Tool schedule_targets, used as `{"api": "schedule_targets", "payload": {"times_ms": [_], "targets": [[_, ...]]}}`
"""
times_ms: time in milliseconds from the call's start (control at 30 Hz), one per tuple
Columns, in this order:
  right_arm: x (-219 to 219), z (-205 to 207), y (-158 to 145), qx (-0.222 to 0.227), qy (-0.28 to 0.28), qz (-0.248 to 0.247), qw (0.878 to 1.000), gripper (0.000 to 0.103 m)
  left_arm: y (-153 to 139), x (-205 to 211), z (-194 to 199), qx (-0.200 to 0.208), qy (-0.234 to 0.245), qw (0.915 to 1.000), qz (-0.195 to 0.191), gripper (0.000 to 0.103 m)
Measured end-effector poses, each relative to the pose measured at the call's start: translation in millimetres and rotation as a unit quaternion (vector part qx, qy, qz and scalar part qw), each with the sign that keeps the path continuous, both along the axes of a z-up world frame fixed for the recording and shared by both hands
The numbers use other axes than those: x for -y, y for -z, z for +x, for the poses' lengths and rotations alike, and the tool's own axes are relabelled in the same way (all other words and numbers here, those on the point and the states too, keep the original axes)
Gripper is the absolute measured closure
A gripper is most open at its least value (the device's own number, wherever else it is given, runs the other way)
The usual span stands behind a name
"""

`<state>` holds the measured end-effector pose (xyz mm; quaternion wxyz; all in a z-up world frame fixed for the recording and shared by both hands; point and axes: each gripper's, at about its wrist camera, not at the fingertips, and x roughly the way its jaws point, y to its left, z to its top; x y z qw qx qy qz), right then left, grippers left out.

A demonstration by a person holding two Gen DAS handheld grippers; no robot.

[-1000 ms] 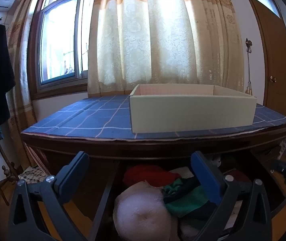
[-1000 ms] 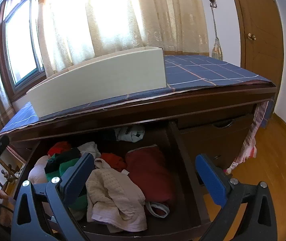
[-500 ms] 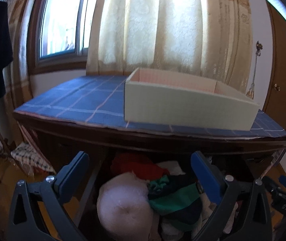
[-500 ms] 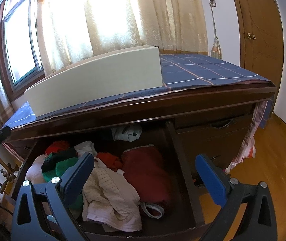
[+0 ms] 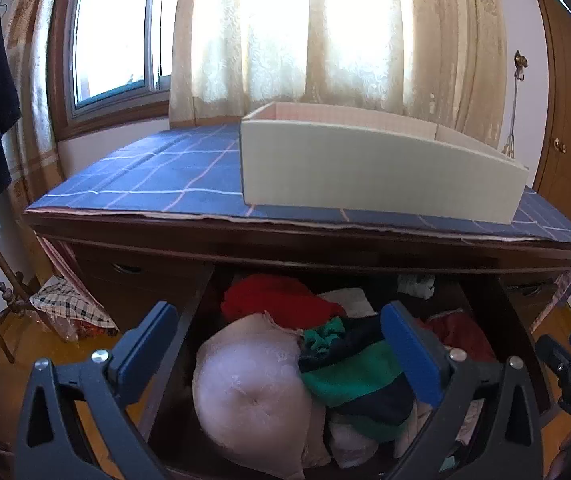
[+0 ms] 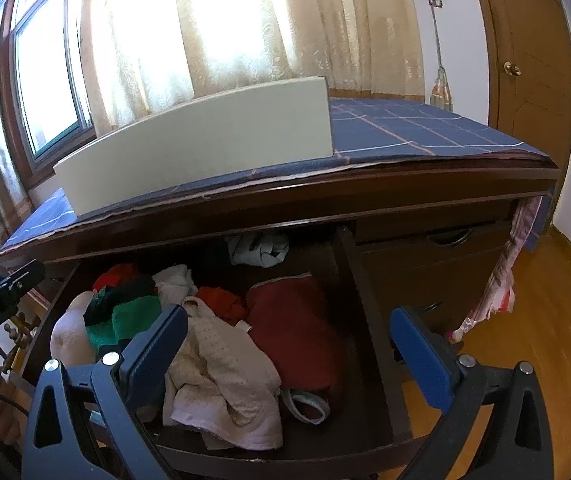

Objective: Take underwear out of drawer
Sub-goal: 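Lower both tools toward the clothes in the open drawer, then reach into the drawer and grasp the beige dotted underwear with the right gripper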

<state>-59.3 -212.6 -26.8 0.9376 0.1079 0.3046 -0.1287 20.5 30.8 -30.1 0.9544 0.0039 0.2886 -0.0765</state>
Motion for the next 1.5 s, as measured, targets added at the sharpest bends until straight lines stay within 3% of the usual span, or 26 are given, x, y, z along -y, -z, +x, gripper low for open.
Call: {"api": "schedule_targets", "payload": {"times_ms": [433,633,933,1200,1500], "targets": [[-6.1,5.0,5.2,-0.009,-0.011,0.015,1.0,0.001,16.5,-6.3,7.5,-0.034,-0.018,0.9992,0.004,0.0],[-12.8,20.1,1.7,-0.018,-0.02,0.029,0.999,0.001,24.5,-0.3,6.7,-0.041,-0.016,0.9986,0.029,0.0],[-26.1,34.1,-0.9,-0.025,-0.039,0.01,0.999,0.001,27.3,-1.6,7.8,-0.045,-0.022,0.9981,0.036,0.0],[-16.4,37.7,17.4,-0.069,-0.06,0.004,0.996,0.001,31.4,-4.6,8.8,-0.039,-0.023,0.9981,0.043,0.0],[-21.9,48.3,42.2,-0.123,-0.086,0.003,0.989,0.001,30.1,-20.0,21.9,0.011,-0.061,0.9964,0.058,0.0]]}}
